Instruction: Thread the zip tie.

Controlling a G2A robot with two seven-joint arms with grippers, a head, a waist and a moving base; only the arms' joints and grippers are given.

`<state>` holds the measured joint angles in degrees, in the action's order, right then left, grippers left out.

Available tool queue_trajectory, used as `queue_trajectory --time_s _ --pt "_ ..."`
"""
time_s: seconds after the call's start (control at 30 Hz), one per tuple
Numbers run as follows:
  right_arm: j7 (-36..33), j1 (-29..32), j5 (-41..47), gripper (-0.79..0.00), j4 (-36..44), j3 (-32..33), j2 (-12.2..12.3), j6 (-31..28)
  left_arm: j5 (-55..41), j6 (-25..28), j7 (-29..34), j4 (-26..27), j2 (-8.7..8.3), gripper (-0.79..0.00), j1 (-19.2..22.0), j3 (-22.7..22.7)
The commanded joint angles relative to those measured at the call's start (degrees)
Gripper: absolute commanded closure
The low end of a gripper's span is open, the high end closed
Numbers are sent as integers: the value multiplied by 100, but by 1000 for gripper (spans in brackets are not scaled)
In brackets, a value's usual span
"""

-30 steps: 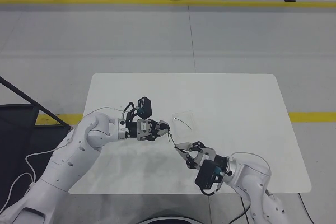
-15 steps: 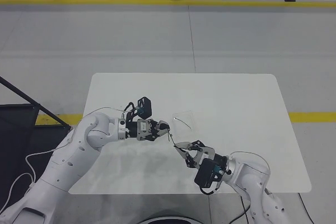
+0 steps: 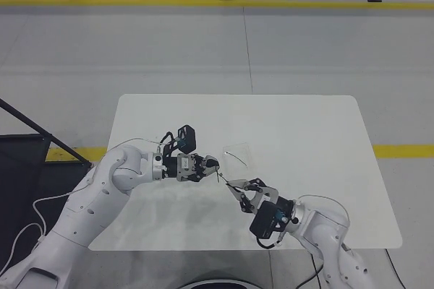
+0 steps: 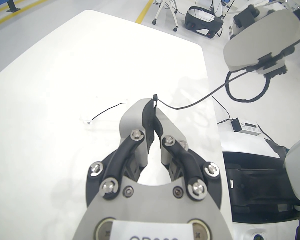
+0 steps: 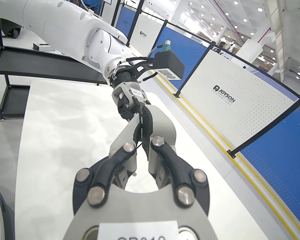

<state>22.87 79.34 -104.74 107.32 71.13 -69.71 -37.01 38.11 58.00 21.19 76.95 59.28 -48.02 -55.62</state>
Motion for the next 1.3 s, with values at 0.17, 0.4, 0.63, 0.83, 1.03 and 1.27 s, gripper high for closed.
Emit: queue_trajectory --time_s 0.17,0.4,0.63,0.83,1.03,1.27 --pt "1 55 68 0 25 47 39 99 0 0 0 0 0 0 0 0" --pt "-3 78 127 0 39 33 66 214 0 0 0 0 0 0 0 0" --pt "-53 103 135 0 59 -44 70 563 0 0 0 0 0 0 0 0" --pt "88 182 135 0 93 -9 100 651 0 0 0 0 0 0 0 0" --pt "316 219 53 0 113 44 156 453 0 0 0 0 0 0 0 0" --pt "468 289 12 0 153 147 204 450 -23 -85 -40 128 -13 0 -87 -52"
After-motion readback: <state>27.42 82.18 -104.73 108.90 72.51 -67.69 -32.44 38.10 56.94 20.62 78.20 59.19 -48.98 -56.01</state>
